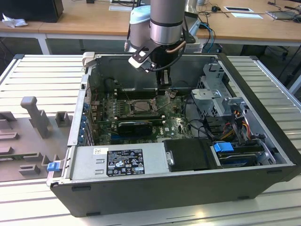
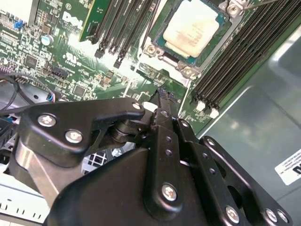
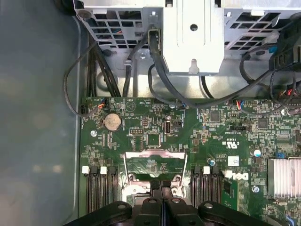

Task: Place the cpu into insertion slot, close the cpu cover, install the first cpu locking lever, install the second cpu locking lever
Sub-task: 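Close the cpu cover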

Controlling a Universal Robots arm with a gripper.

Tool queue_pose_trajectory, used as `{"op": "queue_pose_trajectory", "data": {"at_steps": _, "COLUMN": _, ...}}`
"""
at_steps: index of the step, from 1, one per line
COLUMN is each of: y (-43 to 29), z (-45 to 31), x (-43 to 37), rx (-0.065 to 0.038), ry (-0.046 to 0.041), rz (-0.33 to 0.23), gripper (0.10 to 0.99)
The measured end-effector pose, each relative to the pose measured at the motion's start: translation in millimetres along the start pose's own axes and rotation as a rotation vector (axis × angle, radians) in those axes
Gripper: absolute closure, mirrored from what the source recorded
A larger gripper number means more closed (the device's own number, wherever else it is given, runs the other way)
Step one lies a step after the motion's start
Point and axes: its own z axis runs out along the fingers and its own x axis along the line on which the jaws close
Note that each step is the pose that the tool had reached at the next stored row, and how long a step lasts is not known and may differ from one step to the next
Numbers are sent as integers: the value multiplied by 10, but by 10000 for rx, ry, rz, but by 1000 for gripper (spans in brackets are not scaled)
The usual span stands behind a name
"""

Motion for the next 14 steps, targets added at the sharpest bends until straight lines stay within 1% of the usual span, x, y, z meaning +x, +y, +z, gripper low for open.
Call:
{"op": "queue_pose_trajectory", "data": {"at_steps": 3, "y": 37, "z": 2, "x": 0, "rx": 0, "ry": 0, "rz": 0, "gripper": 980}}
{"op": "queue_pose_trajectory", "data": {"at_steps": 6, "y": 91, "z": 5, "x": -1, "rx": 0, "ry": 0, "rz": 0, "gripper": 980}}
{"op": "queue_pose_trajectory", "data": {"at_steps": 7, "y": 120, "z": 7, "x": -1, "rx": 0, "ry": 0, "rz": -1, "gripper": 980}}
{"op": "queue_pose_trajectory", "data": {"at_steps": 10, "y": 147, "z": 5, "x": -1, "rx": 0, "ry": -2, "rz": 1, "gripper": 980}}
{"op": "queue_pose_trajectory", "data": {"at_steps": 11, "y": 176, "z": 6, "x": -1, "rx": 0, "ry": 1, "rz": 2, "gripper": 980}}
{"op": "queue_pose_trajectory", "data": {"at_steps": 13, "y": 334, "z": 15, "x": -1, "rx": 0, "ry": -1, "rz": 0, "gripper": 980}}
{"op": "queue_pose_trajectory", "data": {"at_steps": 14, "y": 383, "z": 20, "x": -1, "rx": 1, "ry": 0, "rz": 2, "gripper": 980}}
